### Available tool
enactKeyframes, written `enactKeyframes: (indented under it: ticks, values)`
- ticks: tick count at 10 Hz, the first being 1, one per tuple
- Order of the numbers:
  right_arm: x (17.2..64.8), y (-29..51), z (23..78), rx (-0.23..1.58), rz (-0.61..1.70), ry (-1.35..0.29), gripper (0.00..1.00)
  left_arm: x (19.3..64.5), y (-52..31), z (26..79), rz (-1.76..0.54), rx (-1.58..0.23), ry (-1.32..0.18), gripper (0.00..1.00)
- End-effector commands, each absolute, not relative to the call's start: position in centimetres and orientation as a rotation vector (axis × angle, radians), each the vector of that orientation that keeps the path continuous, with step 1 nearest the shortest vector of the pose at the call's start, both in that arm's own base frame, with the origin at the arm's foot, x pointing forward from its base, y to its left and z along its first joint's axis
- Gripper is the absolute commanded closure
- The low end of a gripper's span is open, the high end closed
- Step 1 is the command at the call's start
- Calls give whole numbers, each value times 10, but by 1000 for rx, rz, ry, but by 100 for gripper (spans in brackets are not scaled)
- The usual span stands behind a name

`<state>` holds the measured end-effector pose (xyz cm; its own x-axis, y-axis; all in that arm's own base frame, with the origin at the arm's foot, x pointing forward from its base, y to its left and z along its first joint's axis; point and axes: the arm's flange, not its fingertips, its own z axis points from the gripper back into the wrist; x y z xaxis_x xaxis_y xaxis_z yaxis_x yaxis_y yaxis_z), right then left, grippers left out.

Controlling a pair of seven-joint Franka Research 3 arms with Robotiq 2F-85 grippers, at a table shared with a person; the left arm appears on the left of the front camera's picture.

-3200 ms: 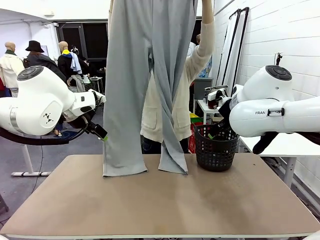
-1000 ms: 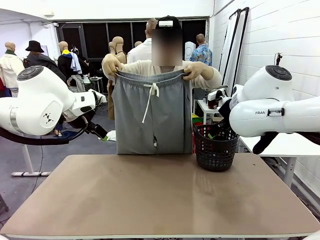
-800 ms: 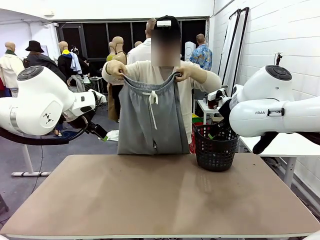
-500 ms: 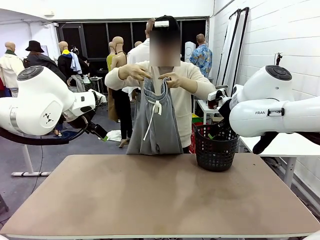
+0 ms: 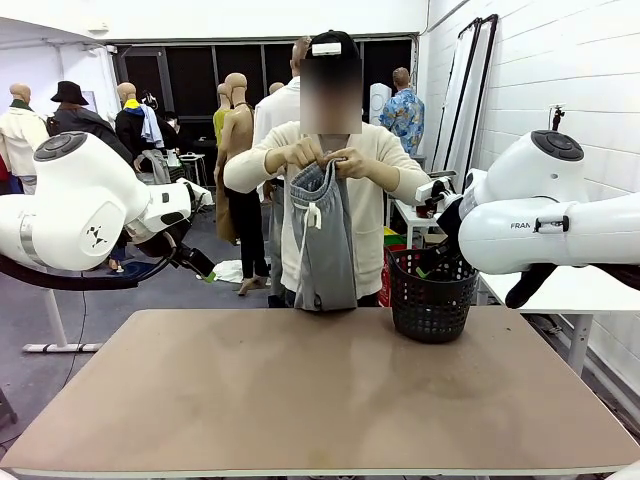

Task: Fold the training pants.
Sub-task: Grab both ends of the Training pants handed by a person.

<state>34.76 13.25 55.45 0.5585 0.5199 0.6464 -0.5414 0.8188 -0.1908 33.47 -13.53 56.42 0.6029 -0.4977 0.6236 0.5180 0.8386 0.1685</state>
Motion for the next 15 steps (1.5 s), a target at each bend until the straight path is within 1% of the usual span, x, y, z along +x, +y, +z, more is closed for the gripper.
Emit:
enactKeyframes:
  ticks: [1,15]
  values:
    - [348,133,555,31,626,-753,0,335,-135,564,-586,-43,-707,0]
    - [348,133,555,31,626,-753,0,335,-135,564,-586,-43,-707,0]
